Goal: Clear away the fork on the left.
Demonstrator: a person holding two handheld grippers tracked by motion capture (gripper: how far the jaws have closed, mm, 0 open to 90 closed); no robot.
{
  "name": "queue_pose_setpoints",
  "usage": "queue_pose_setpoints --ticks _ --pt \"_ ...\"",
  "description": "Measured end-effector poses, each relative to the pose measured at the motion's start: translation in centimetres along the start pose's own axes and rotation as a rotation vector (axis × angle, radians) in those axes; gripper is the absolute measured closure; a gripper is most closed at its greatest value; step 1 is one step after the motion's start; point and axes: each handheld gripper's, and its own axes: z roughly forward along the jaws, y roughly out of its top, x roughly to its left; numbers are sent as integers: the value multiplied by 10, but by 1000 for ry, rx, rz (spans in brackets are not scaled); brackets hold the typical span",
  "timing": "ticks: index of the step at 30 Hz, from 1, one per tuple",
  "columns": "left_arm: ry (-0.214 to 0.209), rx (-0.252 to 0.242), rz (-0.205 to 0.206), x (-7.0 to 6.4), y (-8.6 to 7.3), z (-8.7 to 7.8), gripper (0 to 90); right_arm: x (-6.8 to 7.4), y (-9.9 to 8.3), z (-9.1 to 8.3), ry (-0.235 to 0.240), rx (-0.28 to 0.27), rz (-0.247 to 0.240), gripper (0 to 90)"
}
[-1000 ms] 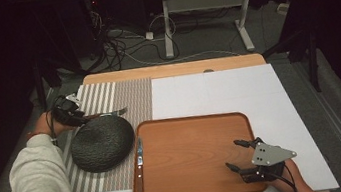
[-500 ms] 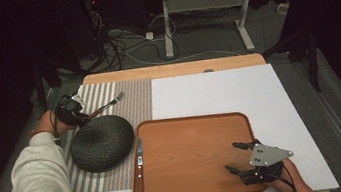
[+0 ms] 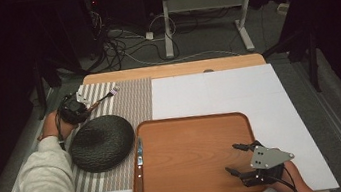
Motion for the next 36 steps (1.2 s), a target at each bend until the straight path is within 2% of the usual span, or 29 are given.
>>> queue_pose_setpoints --ticks 1,3,4,6,7,9,10,12,13,14,16,17,19,25,27,28,29,33,34,36 --pt "4 -39 -5 0 -1 -2 729 0 0 0 -1 -1 -1 292" --pt "47 -92 -26 -4 -2 -7 728 0 -1 -1 0 -5 1 291" --pt "58 -125 -57 -7 -3 -10 729 0 -1 -1 0 -5 0 292" --pt "80 -183 -93 -11 -5 -15 728 0 -1 -1 0 -9 -2 292" --pt "71 -204 -98 -13 -6 -18 729 0 -1 -2 0 -12 -2 292" --pt "86 -242 -104 -20 -7 -22 728 0 -1 -2 -1 -15 -3 291" --pt "61 -259 -114 -22 -8 -24 729 0 -1 -2 0 -18 -2 292" --pt "78 -301 -126 -29 -10 -30 728 0 -1 -2 0 -18 -5 292" --pt "56 -332 -145 -31 -11 -32 728 0 -1 -1 2 -17 -5 292" --pt "58 -359 -162 -34 -11 -35 729 0 0 -1 3 -18 -6 292" --pt "49 -401 -171 -40 -11 -42 729 1 1 -1 3 -24 -9 292" --pt "54 -422 -168 -45 -10 -45 729 1 1 -2 2 -28 -10 291" --pt "32 -456 -161 -53 -9 -54 729 1 2 -2 3 -34 -15 291" --pt "4 -559 -133 -79 -7 -80 728 1 4 -4 -5 -45 -18 292" --pt "15 -588 -97 -90 -6 -88 729 2 4 -5 -17 -51 -20 292" --pt "14 -601 -102 -97 -6 -93 729 2 5 -5 -25 -56 -19 292" --pt "7 -627 -87 -102 -6 -96 729 2 5 -6 -29 -61 -20 292" --pt "-27 -656 -40 -125 -4 -109 729 1 5 -7 -38 -70 -21 292" --pt "-21 -666 -34 -130 -4 -111 729 2 5 -7 -38 -69 -21 292" --pt "-56 -681 -22 -137 -3 -114 729 2 5 -7 -35 -69 -21 292"
